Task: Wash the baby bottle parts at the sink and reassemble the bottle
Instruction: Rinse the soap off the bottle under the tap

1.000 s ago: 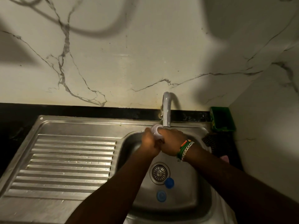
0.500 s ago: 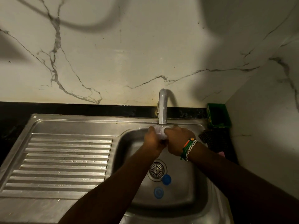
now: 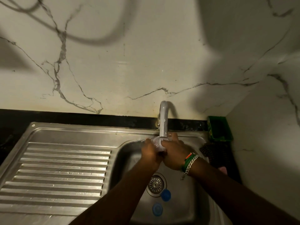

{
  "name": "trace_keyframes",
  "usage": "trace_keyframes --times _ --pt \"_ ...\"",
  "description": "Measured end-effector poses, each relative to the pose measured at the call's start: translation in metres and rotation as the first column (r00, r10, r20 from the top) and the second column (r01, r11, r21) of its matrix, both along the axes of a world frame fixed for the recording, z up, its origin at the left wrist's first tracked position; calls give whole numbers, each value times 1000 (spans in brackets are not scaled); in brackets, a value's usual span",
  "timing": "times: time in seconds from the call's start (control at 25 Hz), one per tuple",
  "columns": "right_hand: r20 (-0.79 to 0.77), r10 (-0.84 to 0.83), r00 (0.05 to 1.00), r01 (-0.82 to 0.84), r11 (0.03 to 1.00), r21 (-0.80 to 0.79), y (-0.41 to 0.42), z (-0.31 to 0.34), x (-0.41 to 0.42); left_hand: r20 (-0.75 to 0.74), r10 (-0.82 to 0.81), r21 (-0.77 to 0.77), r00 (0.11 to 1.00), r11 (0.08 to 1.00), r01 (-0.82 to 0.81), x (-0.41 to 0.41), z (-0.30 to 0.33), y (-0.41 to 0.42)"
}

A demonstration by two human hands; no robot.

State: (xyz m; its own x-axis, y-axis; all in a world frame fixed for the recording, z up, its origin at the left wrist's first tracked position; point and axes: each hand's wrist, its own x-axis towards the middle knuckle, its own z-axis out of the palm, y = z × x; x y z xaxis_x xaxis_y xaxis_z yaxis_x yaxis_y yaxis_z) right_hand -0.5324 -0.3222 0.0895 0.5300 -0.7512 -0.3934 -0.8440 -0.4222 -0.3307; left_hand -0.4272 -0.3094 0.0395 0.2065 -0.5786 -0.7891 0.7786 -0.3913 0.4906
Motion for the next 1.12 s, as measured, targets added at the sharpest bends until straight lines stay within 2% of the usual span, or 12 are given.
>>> trace_keyframes --times 0.08,0.2,0.36,0.48,0.6,0.72,0.84,0.88,0.92,1.0,1.08,1.12 --pt "-57 -31 998 25 995 -92 -4 -4 1 -41 -2 -28 999 1000 1 6 -2 -3" --pt "65 -29 997 30 999 -18 -3 -4 3 -8 -1 -22 1000 1000 1 4 -4 -6" --pt "-97 -51 994 37 990 -137 -5 0 -2 -97 -2 -18 995 1000 1 0 -3 5" --pt "41 2 999 -3 1000 16 -8 -1 -1 -100 37 -49 994 998 -42 -3 -8 1" --pt "-85 -56 995 49 996 -81 -8 -1 -4 -65 -4 -45 998 999 1 -3 -8 3" --pt "-16 -30 999 29 999 -22 -8 2 -3 -61 -7 -58 998 998 4 3 -17 -1" --pt "-111 -85 990 79 995 -61 -9 -2 -5 -37 -28 -45 999 999 26 -2 -11 8" --pt "-65 -67 996 63 996 -58 -8 -3 -6 -26 -8 -46 1000 999 6 -1 -8 9" --pt "78 -46 996 48 999 -12 -6 -3 -7 -2 23 -50 1000 998 -24 1 -7 8" --pt "415 -172 893 117 981 154 1 -1 -7 105 48 -85 993 996 -39 6 -5 8" --pt "542 -442 715 309 895 323 3 -9 -10 341 7 -118 940 992 35 6 -4 15" --pt "526 -600 603 418 799 432 2 -18 -12 466 12 -153 885 986 68 6 -6 22"
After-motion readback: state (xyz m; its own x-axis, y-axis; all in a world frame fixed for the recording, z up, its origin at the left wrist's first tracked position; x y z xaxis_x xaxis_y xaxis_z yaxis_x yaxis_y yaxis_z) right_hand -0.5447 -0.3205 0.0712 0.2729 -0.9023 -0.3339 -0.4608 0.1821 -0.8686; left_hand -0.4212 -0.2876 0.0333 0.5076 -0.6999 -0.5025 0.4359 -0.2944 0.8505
